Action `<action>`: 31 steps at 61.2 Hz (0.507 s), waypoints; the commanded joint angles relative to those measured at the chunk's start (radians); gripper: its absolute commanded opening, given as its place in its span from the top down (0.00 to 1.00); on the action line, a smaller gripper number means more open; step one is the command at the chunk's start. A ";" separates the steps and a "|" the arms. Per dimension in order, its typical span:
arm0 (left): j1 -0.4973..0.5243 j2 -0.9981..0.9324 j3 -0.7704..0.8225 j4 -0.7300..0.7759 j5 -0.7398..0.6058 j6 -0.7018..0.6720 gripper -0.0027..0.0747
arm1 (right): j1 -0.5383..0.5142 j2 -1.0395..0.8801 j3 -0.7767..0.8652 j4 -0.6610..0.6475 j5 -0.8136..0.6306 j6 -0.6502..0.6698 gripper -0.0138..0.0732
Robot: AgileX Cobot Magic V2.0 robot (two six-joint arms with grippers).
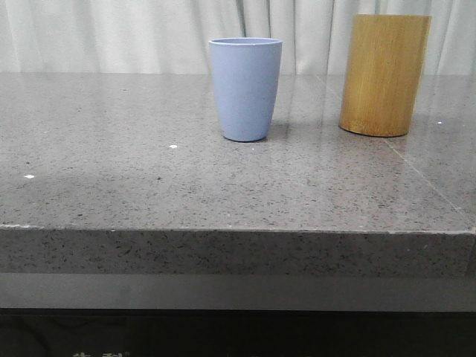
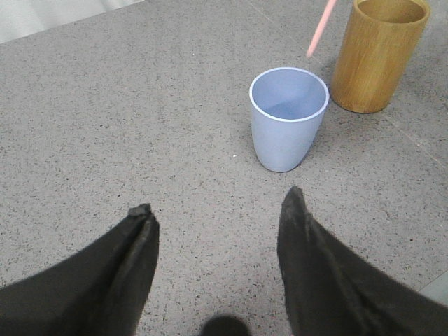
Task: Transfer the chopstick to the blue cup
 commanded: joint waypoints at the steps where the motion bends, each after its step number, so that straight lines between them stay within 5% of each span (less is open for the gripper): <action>1: 0.001 -0.018 -0.029 -0.002 -0.082 0.000 0.46 | 0.013 0.010 -0.032 -0.014 -0.081 -0.045 0.86; 19: 0.001 -0.018 -0.029 -0.002 -0.083 0.000 0.46 | 0.013 0.146 -0.032 -0.022 -0.078 -0.065 0.82; 31: 0.001 -0.018 -0.029 -0.002 -0.084 0.000 0.46 | 0.013 0.190 -0.032 -0.022 -0.062 -0.065 0.54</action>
